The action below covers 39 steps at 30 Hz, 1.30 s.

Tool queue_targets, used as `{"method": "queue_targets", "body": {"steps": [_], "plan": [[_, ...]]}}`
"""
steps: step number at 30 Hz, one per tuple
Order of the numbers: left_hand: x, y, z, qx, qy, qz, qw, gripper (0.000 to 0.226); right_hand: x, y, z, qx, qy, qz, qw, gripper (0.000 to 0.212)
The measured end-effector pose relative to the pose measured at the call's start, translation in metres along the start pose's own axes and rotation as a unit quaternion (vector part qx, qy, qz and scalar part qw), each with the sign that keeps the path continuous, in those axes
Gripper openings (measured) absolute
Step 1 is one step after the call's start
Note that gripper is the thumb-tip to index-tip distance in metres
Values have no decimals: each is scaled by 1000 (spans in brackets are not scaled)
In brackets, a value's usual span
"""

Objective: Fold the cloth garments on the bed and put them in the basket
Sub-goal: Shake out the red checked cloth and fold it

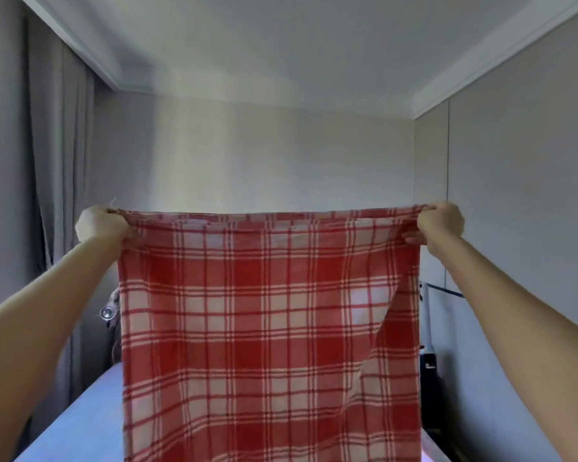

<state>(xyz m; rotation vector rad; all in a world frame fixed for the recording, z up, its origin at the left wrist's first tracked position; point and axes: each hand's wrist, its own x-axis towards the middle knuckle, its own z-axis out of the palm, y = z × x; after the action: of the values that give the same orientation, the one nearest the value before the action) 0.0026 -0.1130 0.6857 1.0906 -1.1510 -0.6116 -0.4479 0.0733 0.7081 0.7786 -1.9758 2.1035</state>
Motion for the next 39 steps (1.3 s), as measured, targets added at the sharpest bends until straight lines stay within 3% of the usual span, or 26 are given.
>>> {"method": "queue_targets", "body": {"steps": [2,6,8,10,16,19,22,25,27,31,39], "plan": [[0,-6,9,25,2,-8,1000,25,9,-3,7,135,-55,112,983,22],[23,-27,22,70,17,-25,997,12,26,-5,18,174,-216,247,928,28],[49,-39,28,71,5,-54,996,22,40,-1,28,215,-268,285,895,30],[72,-54,40,60,-14,-77,995,44,55,13,45,255,-289,320,865,28],[123,-122,98,-2,-33,-148,989,22,86,94,139,278,-271,366,846,18],[141,-144,142,-84,-20,-136,987,10,97,127,200,353,-211,320,853,16],[164,-113,174,-159,-23,-34,986,11,123,106,237,426,-173,182,869,19],[190,-46,172,-272,-14,75,959,19,158,60,231,464,-187,35,865,20],[196,-13,162,-339,-13,123,933,23,170,45,218,487,-207,-16,848,20],[189,-11,154,-315,-30,155,936,25,168,50,206,515,-226,-19,827,21],[98,-78,111,-241,-56,111,963,25,94,117,143,422,-190,54,885,20]]}}
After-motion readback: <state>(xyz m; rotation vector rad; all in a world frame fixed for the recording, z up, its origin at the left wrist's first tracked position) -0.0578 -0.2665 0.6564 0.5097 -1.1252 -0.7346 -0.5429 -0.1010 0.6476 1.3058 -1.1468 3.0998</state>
